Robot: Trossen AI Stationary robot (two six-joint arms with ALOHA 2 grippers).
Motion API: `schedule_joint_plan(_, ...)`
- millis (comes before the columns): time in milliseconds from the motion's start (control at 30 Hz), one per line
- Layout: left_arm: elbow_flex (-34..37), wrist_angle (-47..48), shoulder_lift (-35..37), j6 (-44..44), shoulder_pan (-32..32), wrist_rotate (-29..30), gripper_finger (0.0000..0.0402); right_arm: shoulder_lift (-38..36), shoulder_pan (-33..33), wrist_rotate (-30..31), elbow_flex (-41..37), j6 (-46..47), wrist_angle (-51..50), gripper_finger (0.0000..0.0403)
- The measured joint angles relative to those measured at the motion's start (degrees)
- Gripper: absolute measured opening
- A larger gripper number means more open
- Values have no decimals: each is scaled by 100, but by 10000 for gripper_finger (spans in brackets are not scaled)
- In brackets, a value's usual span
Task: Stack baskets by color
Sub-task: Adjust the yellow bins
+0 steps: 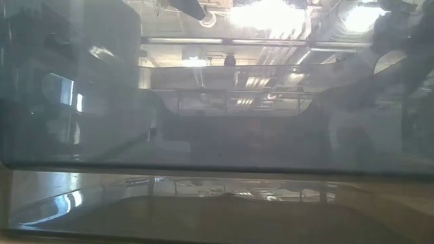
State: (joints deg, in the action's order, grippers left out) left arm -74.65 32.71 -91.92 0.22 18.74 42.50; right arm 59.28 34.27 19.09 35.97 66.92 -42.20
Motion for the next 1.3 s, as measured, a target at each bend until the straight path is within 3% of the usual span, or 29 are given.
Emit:
schedule_joint_plan(267, -2, 3, 0, -2, -1, 0, 127, 247, -572, -173, 2, -972, 848, 94)
schedule_joint_plan(467, 0, 25, 0, -2, -2, -81, 127, 825, -895, -630, 2, -1159, 1139, 94)
schedule_joint_plan(700, 0, 33, 0, -2, -2, -306, 127, 1445, -1203, -741, 2, -1376, 1744, 94)
schedule_joint_plan(1300, 0, 77, 0, 1, -2, -313, 127, 1686, -1645, 38, 2, -869, 1723, 94)
